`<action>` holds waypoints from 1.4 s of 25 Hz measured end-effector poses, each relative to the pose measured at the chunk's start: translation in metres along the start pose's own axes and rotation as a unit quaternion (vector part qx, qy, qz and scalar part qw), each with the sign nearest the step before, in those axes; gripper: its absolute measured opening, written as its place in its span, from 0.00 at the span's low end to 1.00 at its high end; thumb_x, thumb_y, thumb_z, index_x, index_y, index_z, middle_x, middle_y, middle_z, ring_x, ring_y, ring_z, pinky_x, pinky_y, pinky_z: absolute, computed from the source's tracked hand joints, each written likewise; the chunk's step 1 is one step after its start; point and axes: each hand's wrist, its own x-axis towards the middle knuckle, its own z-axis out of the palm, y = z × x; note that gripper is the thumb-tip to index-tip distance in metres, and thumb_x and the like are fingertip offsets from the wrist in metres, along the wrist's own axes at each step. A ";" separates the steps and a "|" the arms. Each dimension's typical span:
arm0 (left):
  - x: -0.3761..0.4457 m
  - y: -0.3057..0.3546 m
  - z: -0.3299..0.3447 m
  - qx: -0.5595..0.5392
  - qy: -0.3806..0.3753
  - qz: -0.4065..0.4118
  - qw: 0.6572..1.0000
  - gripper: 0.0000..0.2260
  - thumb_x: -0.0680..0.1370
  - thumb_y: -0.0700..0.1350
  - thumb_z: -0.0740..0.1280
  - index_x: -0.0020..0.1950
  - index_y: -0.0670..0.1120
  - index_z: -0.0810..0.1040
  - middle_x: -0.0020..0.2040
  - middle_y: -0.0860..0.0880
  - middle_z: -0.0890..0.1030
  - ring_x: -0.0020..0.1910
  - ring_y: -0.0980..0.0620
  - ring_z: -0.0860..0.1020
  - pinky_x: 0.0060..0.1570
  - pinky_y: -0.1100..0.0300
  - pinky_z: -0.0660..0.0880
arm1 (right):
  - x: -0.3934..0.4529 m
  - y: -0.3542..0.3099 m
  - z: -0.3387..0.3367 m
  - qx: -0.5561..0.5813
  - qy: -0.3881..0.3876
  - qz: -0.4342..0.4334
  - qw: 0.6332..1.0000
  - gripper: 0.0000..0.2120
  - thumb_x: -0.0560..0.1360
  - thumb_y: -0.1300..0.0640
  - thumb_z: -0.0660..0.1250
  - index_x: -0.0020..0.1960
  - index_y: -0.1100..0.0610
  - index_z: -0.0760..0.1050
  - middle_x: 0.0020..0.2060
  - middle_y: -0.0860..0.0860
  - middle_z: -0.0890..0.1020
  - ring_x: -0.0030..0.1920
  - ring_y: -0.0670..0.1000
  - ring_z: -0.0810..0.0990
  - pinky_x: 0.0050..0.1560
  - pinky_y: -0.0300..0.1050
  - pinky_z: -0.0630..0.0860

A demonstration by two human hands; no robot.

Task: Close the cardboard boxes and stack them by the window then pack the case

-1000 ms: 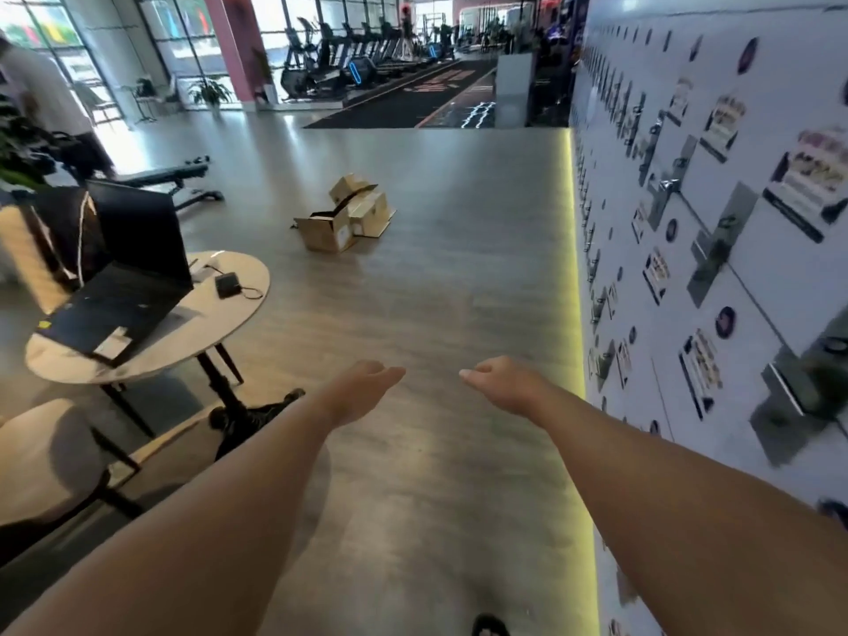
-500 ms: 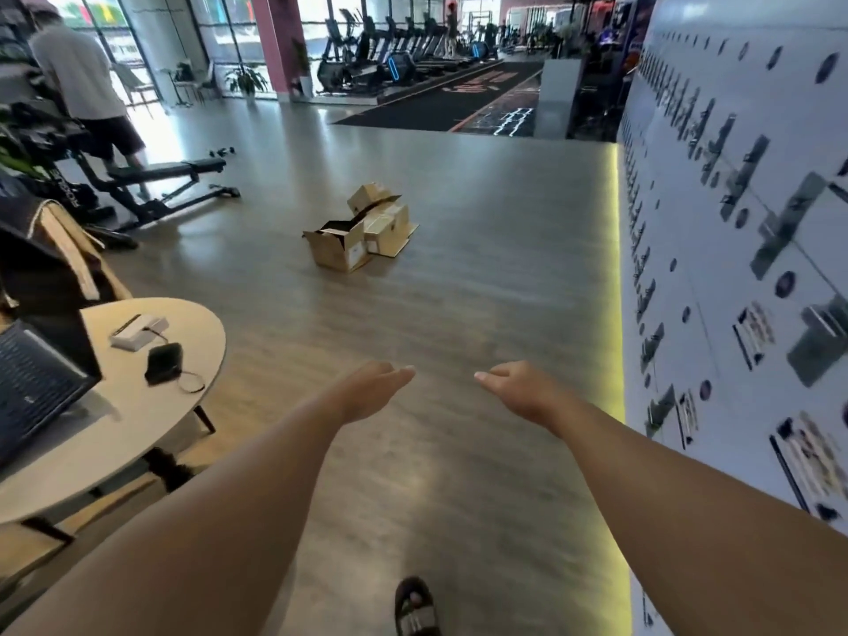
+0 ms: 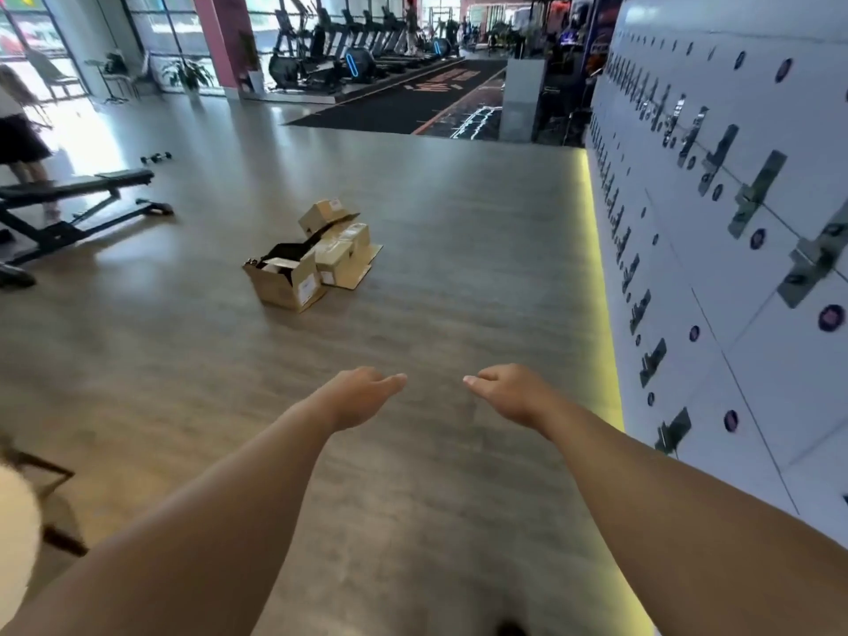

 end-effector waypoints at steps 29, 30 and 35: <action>0.881 0.019 -0.334 -0.061 0.043 -0.114 0.991 0.31 0.76 0.71 0.56 0.70 0.52 0.75 0.71 0.46 0.73 0.69 0.45 0.70 0.57 0.54 0.66 | 0.971 -0.061 -0.242 -0.037 -0.081 -0.039 0.995 0.23 0.77 0.34 0.61 0.52 0.55 0.77 0.50 0.48 0.78 0.52 0.51 0.76 0.54 0.45 0.70; 0.905 0.014 -0.341 -0.066 0.042 -0.120 0.990 0.30 0.77 0.70 0.56 0.70 0.52 0.75 0.70 0.46 0.73 0.69 0.45 0.70 0.58 0.54 0.67 | 0.999 -0.064 -0.245 -0.036 -0.086 -0.042 0.995 0.25 0.76 0.34 0.61 0.53 0.56 0.79 0.52 0.49 0.81 0.54 0.52 0.78 0.56 0.45 0.72; 1.041 -0.008 -0.386 -0.058 0.042 -0.157 0.985 0.27 0.79 0.69 0.55 0.65 0.51 0.76 0.63 0.47 0.77 0.62 0.47 0.74 0.61 0.52 0.70 | 1.164 -0.088 -0.258 -0.032 -0.115 -0.074 0.990 0.24 0.77 0.35 0.61 0.54 0.53 0.81 0.53 0.50 0.82 0.57 0.54 0.79 0.61 0.49 0.73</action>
